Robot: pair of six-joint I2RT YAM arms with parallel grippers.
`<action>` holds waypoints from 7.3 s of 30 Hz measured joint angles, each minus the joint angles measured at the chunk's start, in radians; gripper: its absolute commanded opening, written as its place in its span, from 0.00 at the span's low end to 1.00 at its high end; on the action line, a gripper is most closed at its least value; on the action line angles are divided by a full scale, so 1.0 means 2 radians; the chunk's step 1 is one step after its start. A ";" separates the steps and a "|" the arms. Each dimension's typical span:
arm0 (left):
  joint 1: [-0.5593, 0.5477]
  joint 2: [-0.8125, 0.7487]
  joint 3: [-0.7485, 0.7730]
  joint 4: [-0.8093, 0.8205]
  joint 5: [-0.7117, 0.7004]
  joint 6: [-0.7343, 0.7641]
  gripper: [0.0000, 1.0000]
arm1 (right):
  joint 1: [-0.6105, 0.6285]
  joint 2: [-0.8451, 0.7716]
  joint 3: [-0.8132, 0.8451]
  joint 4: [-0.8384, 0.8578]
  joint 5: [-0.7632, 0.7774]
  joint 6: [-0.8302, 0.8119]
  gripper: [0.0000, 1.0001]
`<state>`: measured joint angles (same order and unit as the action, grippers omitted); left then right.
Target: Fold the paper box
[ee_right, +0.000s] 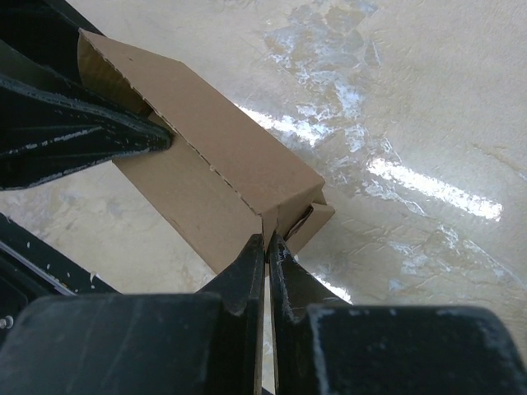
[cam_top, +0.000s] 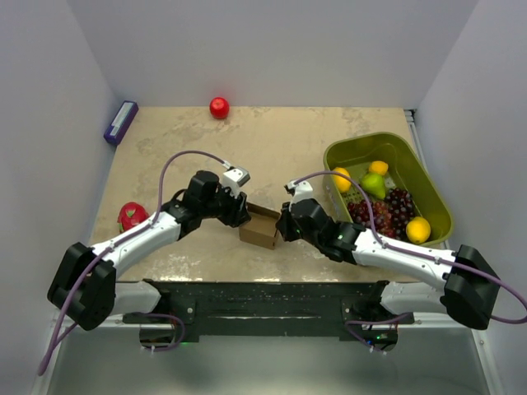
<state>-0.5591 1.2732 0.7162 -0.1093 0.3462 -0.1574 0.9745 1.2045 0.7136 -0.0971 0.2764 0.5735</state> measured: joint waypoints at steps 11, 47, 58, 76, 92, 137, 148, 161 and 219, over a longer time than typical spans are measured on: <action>-0.007 -0.039 0.000 -0.020 -0.027 0.006 0.74 | 0.007 0.001 0.000 -0.003 0.006 0.002 0.00; -0.039 -0.103 0.000 -0.080 -0.084 -0.108 0.26 | 0.011 0.014 0.006 -0.004 0.020 0.005 0.00; -0.040 -0.099 -0.009 -0.053 -0.100 -0.135 0.22 | 0.016 0.016 0.006 -0.004 0.037 0.005 0.00; -0.050 -0.043 -0.004 0.018 -0.103 -0.107 0.63 | 0.026 -0.047 -0.042 -0.008 0.089 0.022 0.00; -0.053 -0.042 -0.008 0.007 -0.114 -0.128 0.55 | 0.027 -0.046 -0.043 -0.004 0.089 0.024 0.00; -0.117 0.035 0.069 -0.066 -0.220 -0.134 0.55 | 0.043 -0.043 -0.050 0.006 0.126 0.039 0.00; -0.117 -0.015 0.069 -0.082 -0.231 -0.134 0.33 | 0.043 -0.046 -0.051 0.003 0.127 0.041 0.00; -0.124 -0.017 0.070 -0.082 -0.220 -0.135 0.03 | 0.043 -0.046 -0.051 0.003 0.128 0.041 0.00; -0.216 -0.032 0.004 -0.057 -0.327 -0.174 0.58 | 0.043 -0.169 -0.057 -0.086 0.064 0.041 0.84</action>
<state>-0.9901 1.2091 0.7238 -0.2237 -0.3077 -0.5053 1.0607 0.8665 0.5991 -0.2695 0.4053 0.6556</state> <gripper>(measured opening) 0.502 0.852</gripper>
